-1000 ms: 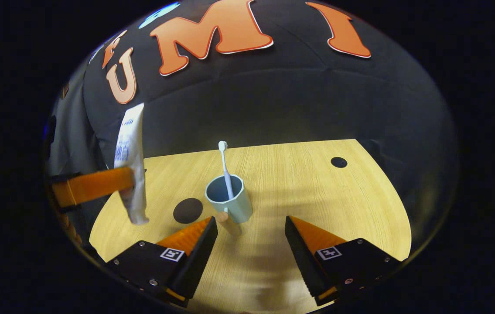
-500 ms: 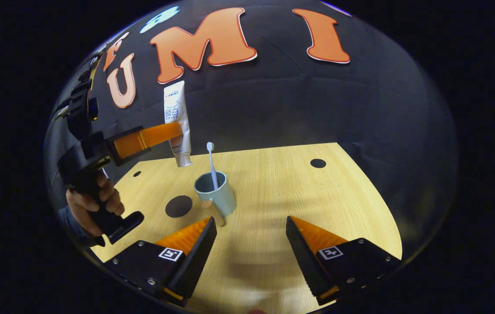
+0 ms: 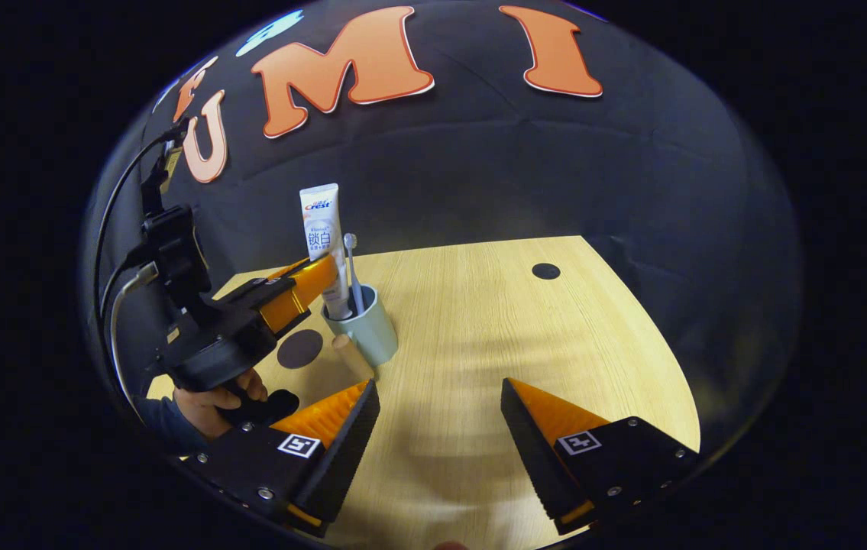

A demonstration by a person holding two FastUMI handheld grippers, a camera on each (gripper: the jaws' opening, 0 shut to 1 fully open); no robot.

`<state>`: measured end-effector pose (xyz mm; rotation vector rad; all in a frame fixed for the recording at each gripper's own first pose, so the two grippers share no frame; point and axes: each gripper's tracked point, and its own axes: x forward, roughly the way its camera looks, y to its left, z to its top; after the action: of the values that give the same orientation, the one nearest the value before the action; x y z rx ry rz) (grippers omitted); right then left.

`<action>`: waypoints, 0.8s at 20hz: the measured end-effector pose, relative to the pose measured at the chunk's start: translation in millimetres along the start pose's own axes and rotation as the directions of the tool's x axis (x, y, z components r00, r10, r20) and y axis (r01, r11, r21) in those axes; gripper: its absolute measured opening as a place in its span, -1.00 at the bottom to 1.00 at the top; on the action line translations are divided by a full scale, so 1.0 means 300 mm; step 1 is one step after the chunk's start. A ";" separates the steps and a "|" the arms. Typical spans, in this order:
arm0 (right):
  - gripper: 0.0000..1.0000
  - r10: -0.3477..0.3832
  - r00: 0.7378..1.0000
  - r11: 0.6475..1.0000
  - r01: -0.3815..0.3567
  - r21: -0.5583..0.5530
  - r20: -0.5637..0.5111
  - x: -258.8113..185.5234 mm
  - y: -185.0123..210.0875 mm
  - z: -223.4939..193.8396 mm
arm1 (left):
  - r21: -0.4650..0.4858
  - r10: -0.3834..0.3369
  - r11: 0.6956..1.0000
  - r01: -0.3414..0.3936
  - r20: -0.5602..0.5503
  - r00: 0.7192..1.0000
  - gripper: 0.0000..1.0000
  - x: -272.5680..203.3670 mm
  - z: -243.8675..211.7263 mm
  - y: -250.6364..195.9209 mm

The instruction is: Put the toothbrush and toothpaste on the desktop into the cup, then pick up the cup and place it on the coaster on the desktop.

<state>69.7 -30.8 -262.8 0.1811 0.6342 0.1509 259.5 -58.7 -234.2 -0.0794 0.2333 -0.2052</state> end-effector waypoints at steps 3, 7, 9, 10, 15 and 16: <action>0.94 0.001 1.000 1.000 -0.001 -0.013 -0.008 0.001 0.001 -0.011 | 0.000 0.022 1.000 -0.022 -0.032 0.999 -0.77 0.015 -0.064 0.023; 0.94 0.005 1.000 1.000 -0.005 -0.013 -0.003 0.004 -0.001 -0.004 | 0.014 0.015 1.000 -0.014 -0.059 0.998 -0.70 0.009 -0.087 0.010; 0.94 0.001 1.000 1.000 -0.001 -0.004 -0.002 0.006 -0.002 -0.005 | 0.026 0.017 1.000 -0.015 -0.075 0.997 -0.07 -0.005 -0.088 0.019; 0.94 0.001 1.000 1.000 -0.001 0.001 -0.003 0.007 0.000 -0.004 | 0.026 0.019 1.000 -0.017 -0.078 0.997 0.26 -0.012 -0.085 0.029; 0.94 -0.013 1.000 1.000 0.013 0.011 -0.005 0.013 -0.004 -0.001 | 0.030 -0.010 0.999 0.013 -0.097 0.995 0.86 -0.088 -0.045 0.051; 0.94 -0.013 1.000 1.000 0.013 0.011 -0.005 0.019 0.001 0.004 | 0.029 -0.018 0.999 0.021 -0.097 0.995 0.92 -0.108 -0.032 0.052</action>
<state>74.9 -29.4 -265.1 0.1874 0.6414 0.1350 229.3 -37.1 -238.0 -0.0420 0.3254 -0.2326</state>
